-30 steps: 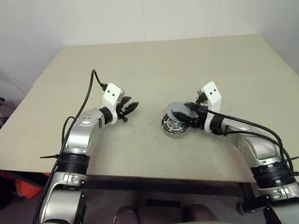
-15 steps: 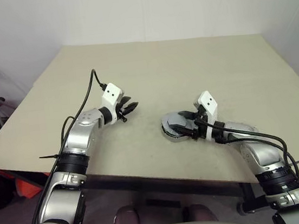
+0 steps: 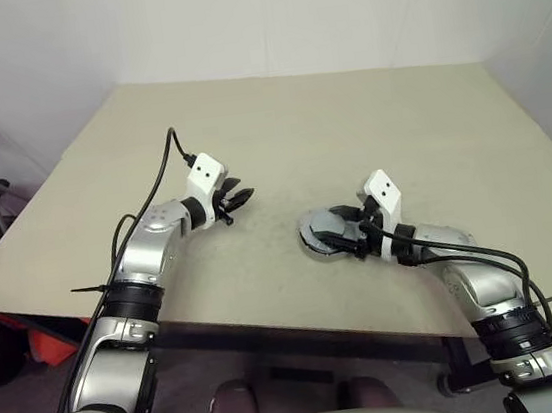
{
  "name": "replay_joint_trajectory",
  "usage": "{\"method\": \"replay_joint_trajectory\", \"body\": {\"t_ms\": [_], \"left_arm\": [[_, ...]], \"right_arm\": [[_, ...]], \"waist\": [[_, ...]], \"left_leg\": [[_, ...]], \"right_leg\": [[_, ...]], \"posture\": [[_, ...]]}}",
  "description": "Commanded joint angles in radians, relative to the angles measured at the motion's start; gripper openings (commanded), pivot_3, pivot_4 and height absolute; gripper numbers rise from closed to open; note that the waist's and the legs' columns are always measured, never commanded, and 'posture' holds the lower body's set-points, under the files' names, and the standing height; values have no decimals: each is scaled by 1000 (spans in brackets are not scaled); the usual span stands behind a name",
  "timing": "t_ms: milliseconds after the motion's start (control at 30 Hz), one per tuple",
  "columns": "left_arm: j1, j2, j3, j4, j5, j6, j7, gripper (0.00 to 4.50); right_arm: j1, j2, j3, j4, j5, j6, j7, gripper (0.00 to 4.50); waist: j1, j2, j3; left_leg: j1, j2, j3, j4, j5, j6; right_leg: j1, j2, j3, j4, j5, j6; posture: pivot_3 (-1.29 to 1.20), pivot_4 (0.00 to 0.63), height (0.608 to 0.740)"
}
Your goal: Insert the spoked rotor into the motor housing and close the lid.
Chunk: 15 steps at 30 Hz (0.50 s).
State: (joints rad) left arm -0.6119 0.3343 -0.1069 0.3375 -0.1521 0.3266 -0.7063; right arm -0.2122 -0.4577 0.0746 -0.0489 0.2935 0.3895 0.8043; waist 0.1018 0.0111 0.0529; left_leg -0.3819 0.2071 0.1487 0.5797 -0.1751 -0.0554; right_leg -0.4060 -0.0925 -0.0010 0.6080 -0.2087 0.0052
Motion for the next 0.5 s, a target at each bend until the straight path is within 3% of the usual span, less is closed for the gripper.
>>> {"method": "replay_joint_trajectory", "body": {"t_ms": [33, 500], "left_arm": [[-18, 10, 14, -32, 3, -12, 1, 2028], [-11, 16, 15, -44, 2, -7, 3, 2028]], "right_arm": [[4, -12, 3, -16, -2, -25, 18, 3090], [-9, -12, 40, 49, -73, -70, 3, 3090]], "waist": [[0, 0, 0], [-1, 0, 0]], "left_leg": [[0, 0, 0, 0, 0, 0], [4, 0, 0, 0, -2, 3]], "right_leg": [[0, 0, 0, 0, 0, 0], [4, 0, 0, 0, 0, 0]], "posture": [[0, 0, 740], [0, 0, 740]]}}
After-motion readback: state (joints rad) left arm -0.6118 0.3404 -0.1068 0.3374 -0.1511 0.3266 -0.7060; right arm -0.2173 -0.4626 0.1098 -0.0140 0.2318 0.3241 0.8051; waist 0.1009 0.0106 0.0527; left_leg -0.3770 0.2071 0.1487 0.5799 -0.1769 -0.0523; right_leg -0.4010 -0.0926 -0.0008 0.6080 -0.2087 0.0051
